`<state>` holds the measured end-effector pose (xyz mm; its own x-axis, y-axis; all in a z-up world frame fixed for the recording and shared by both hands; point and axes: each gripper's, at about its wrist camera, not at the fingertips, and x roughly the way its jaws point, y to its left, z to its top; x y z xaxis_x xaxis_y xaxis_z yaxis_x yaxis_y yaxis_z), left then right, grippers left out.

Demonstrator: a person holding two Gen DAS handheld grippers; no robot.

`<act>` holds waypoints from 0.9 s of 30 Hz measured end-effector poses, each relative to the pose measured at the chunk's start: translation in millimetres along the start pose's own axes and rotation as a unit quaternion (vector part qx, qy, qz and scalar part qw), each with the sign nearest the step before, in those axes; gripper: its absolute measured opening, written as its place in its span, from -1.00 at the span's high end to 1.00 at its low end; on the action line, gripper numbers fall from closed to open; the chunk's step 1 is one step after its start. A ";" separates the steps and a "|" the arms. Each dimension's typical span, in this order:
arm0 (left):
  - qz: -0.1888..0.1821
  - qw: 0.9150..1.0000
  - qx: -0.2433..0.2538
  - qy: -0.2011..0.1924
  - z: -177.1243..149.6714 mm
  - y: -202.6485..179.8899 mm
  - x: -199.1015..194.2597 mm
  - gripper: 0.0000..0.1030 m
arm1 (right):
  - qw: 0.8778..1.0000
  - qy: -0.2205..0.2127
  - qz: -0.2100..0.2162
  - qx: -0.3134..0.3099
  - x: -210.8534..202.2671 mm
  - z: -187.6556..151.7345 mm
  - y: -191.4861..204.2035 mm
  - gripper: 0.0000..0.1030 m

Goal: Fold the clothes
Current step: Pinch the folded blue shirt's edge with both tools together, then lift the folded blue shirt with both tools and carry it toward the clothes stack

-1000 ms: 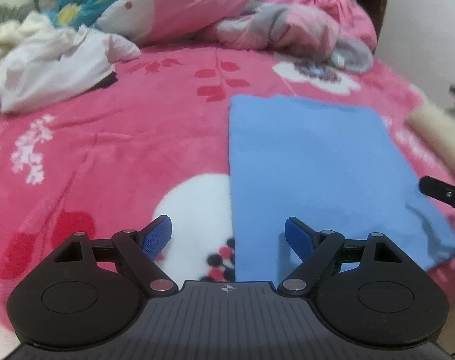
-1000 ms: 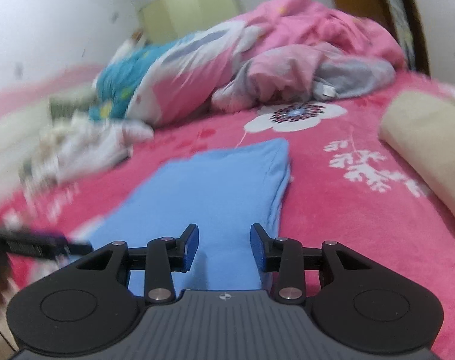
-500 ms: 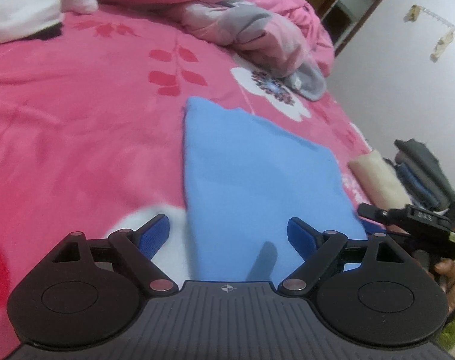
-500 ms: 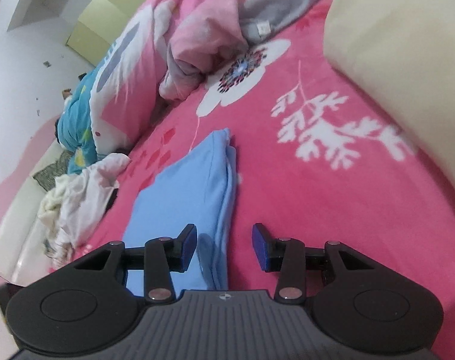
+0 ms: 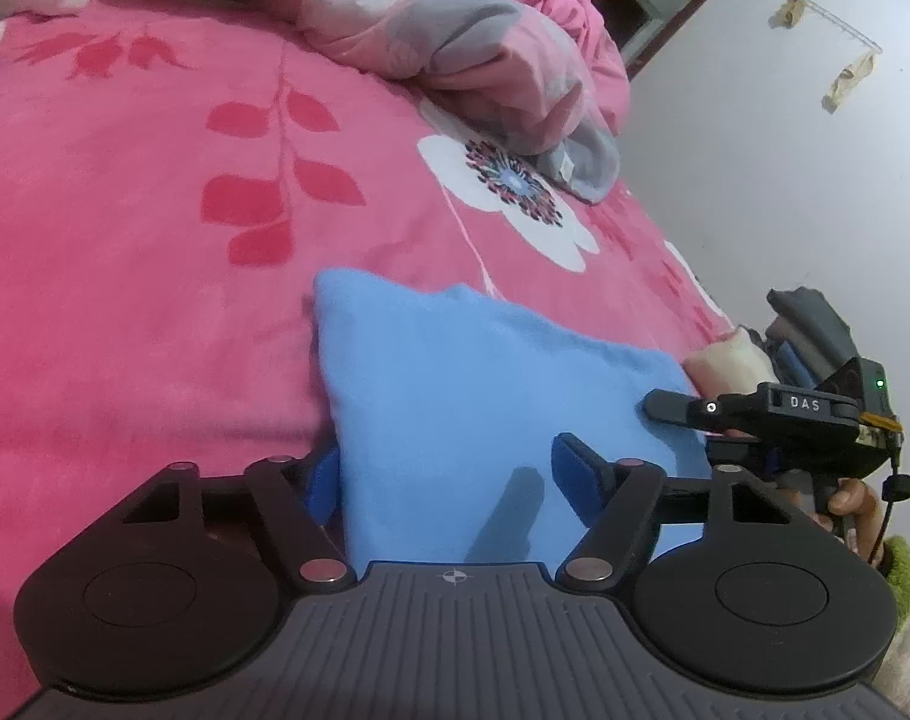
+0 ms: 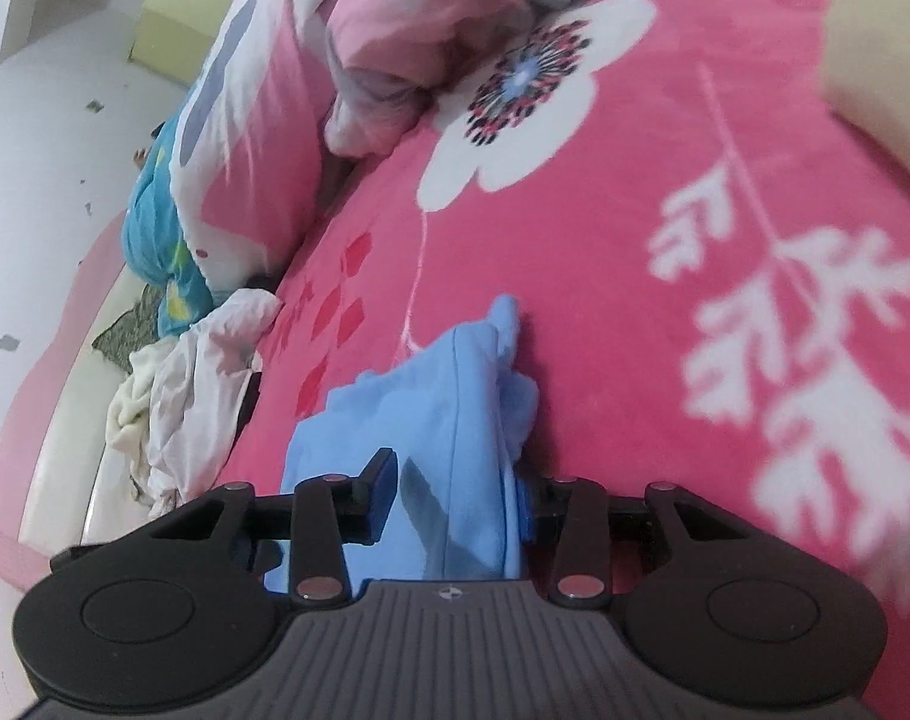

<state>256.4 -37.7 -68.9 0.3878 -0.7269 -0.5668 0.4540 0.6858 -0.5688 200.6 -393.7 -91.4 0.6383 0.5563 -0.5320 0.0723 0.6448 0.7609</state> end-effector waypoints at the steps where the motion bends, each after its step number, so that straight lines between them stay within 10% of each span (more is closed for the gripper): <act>1: -0.002 1.000 -0.007 -0.004 2.0 2.4 2.3 -0.13 | 1.000 0.001 0.004 -0.002 3.2 2.4 -0.3 0.27; 10: 0.005 0.998 -0.053 -0.037 9.1 11.9 5.3 0.78 | 0.998 -0.026 -0.004 -0.059 6.4 3.7 13.6 0.64; 27: -0.005 0.985 0.024 -0.169 1.3 -96.1 -92.0 0.89 | 0.956 -0.163 -0.048 -0.241 -80.6 -46.6 117.1 0.69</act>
<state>178.1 -36.8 38.6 0.6248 -0.7096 -0.3257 0.4938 0.6822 -0.5392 121.9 -338.6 23.3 0.8574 0.3394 -0.3868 -0.1678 0.8950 0.4133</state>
